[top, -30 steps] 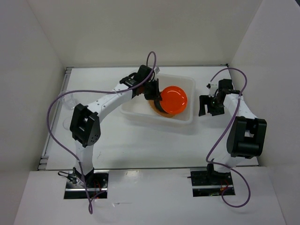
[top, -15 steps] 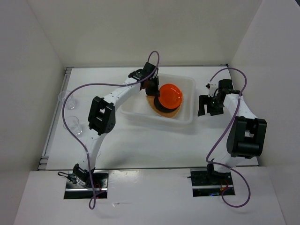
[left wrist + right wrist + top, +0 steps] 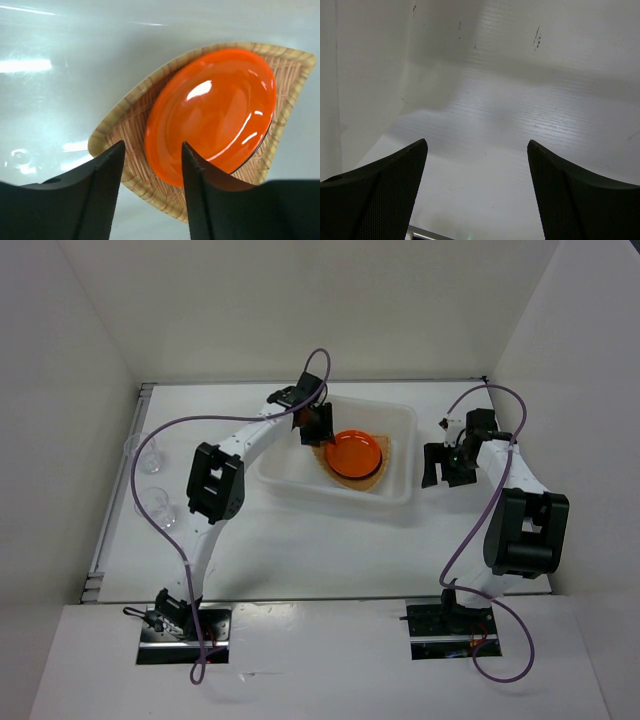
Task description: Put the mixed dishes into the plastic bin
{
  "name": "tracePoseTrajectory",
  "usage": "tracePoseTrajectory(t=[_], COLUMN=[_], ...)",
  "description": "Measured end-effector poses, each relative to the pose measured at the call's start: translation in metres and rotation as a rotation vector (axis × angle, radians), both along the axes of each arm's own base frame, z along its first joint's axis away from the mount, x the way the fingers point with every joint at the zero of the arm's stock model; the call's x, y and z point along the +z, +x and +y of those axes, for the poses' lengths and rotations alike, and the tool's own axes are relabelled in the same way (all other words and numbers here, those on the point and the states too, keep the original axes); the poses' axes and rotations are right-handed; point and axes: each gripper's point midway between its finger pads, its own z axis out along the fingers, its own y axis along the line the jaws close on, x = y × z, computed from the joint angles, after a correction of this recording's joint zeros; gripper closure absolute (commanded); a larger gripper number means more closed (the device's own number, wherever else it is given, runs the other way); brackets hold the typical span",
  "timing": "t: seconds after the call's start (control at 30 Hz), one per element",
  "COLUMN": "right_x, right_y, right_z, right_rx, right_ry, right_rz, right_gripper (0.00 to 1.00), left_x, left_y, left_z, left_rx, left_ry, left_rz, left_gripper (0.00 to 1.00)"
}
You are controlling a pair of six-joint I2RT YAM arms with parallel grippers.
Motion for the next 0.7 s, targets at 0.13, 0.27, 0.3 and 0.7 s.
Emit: tracePoseTrajectory(t=[0.13,0.27,0.3,0.7], right_x=[0.000,0.000,0.000,0.000], right_y=[0.000,0.000,0.000,0.000], right_z=[0.000,0.000,0.000,0.001], right_rx=[0.000,0.000,0.000,0.011], right_ry=[0.000,0.000,0.000,0.003], right_rz=[0.000,0.001,0.001,-0.002], right_gripper=[0.14,0.14,0.14,0.14], left_x=[0.006,0.055,0.079,0.222], left_y=[0.000,-0.001,-0.001,0.001], left_z=[0.008,0.029,0.034,0.288], left_rx=[0.013,0.040,0.044,0.517], left_ry=[0.038,0.093,0.096,0.396], left_rz=[-0.009,-0.084,-0.128,-0.368], left_gripper=[0.30,0.09,0.08,0.00])
